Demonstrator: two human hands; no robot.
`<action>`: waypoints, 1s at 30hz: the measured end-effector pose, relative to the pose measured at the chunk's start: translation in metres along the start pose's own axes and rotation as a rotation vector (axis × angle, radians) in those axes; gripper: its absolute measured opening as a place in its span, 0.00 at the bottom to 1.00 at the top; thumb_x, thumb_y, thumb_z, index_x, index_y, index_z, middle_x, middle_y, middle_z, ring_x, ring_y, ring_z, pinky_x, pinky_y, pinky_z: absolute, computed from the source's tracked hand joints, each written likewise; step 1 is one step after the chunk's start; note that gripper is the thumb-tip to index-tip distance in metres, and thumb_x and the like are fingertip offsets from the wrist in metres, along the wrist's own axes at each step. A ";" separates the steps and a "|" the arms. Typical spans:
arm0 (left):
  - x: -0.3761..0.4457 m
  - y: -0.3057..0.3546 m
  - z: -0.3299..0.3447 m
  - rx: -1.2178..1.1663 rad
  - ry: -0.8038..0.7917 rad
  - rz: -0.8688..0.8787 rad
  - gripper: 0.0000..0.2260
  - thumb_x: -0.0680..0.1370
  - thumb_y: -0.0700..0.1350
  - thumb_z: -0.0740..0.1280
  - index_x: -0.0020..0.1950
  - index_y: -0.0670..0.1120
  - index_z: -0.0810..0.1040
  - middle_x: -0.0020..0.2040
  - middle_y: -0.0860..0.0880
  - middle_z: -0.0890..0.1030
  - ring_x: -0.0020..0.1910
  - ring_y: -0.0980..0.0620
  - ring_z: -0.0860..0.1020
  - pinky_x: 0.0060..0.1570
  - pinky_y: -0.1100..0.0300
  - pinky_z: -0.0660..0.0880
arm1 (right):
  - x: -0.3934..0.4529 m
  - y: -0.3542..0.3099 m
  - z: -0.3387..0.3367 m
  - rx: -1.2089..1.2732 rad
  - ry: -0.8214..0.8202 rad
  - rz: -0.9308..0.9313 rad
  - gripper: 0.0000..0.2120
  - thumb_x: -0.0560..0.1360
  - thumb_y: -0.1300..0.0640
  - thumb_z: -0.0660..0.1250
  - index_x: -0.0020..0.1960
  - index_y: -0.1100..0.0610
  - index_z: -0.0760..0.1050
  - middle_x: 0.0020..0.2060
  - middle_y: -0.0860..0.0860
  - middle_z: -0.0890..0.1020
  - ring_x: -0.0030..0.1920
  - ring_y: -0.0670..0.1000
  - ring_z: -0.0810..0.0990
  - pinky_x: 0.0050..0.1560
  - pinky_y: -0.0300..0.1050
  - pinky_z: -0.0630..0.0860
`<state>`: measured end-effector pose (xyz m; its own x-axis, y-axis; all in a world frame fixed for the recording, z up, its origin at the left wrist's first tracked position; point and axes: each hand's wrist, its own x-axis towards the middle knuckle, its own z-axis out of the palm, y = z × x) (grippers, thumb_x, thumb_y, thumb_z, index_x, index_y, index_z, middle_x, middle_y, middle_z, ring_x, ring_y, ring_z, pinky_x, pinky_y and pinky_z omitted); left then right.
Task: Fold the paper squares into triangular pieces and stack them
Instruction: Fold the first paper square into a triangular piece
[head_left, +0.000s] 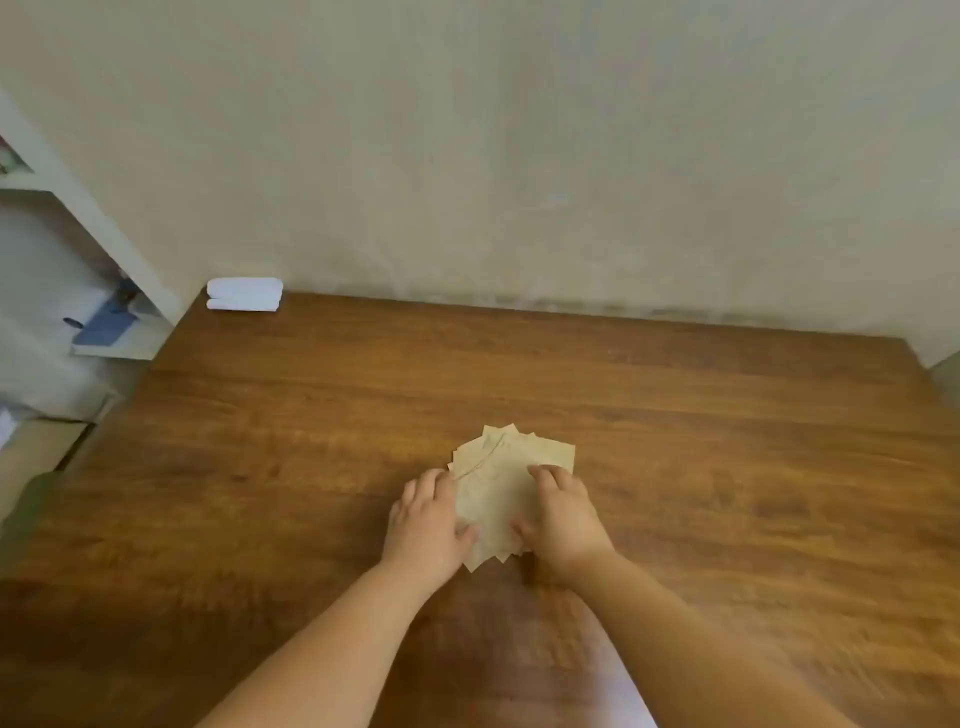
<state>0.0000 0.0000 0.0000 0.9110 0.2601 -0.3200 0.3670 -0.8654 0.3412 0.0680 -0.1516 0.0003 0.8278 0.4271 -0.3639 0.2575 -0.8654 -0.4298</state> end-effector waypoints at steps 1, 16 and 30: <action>0.006 -0.001 0.001 -0.004 -0.001 -0.020 0.32 0.77 0.57 0.62 0.75 0.46 0.55 0.74 0.50 0.58 0.72 0.49 0.57 0.70 0.53 0.59 | 0.006 -0.001 0.002 0.009 0.017 0.008 0.33 0.76 0.49 0.65 0.75 0.56 0.55 0.73 0.51 0.61 0.72 0.53 0.58 0.70 0.45 0.60; 0.032 -0.007 0.013 -0.016 0.084 -0.100 0.28 0.73 0.57 0.69 0.68 0.51 0.64 0.63 0.51 0.67 0.64 0.49 0.64 0.64 0.55 0.60 | 0.029 -0.003 0.018 0.100 0.147 0.071 0.30 0.74 0.57 0.66 0.74 0.52 0.59 0.64 0.49 0.70 0.65 0.52 0.65 0.64 0.45 0.59; 0.003 -0.007 -0.021 -1.227 0.083 -0.339 0.19 0.74 0.43 0.70 0.62 0.53 0.68 0.50 0.53 0.81 0.49 0.55 0.80 0.44 0.60 0.77 | -0.001 0.003 -0.015 1.029 0.059 0.211 0.02 0.75 0.60 0.69 0.44 0.58 0.76 0.37 0.49 0.84 0.40 0.48 0.82 0.41 0.41 0.79</action>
<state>0.0046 0.0160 0.0155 0.7308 0.4540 -0.5098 0.4744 0.1993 0.8575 0.0751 -0.1584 0.0124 0.8366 0.2559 -0.4844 -0.4197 -0.2690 -0.8669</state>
